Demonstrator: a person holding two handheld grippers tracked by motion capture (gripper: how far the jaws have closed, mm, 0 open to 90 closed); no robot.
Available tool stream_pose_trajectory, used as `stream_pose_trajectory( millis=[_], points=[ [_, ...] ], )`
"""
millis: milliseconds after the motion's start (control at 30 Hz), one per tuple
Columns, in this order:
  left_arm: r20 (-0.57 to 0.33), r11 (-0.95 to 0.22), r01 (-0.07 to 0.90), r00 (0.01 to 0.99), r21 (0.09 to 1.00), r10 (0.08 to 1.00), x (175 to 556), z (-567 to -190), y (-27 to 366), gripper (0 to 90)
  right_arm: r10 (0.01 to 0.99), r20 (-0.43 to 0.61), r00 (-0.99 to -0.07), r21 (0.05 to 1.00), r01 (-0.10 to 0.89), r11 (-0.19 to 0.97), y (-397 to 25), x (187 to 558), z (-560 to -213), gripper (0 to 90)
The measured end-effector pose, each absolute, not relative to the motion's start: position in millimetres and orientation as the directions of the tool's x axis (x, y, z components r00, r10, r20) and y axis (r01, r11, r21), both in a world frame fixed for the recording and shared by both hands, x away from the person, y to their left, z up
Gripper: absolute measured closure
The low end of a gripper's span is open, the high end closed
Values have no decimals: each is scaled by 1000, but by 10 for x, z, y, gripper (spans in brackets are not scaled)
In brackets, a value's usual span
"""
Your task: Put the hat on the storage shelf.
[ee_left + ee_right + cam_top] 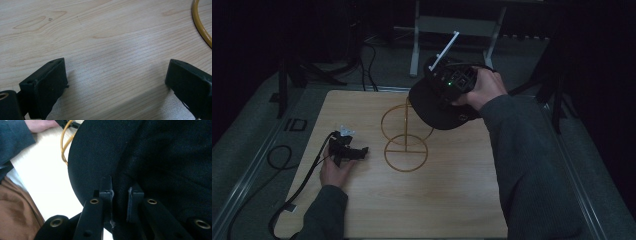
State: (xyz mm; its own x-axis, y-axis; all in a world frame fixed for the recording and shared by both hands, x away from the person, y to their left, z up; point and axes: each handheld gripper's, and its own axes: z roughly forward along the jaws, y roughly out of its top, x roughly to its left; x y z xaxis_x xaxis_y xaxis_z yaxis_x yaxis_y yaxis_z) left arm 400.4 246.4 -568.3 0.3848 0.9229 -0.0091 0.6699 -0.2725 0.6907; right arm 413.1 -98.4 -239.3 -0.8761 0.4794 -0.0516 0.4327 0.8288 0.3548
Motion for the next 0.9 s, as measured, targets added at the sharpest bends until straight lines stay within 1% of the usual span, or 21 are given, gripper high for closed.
stream_pose_trajectory(
  millis=[533, 900],
  points=[
    [-8, -275, 671, 387, 689, 922, 4004, -5681, 2466, 34, 419, -59, -906, 336, 378, 863, -593, 4096, -2392, 789],
    [-8, -275, 671, 386, 689, 922, 4003, -5681, 2465, 34, 388, -62, -920, 294, 354, 888, -353, 4106, -2439, 786]
  ],
)
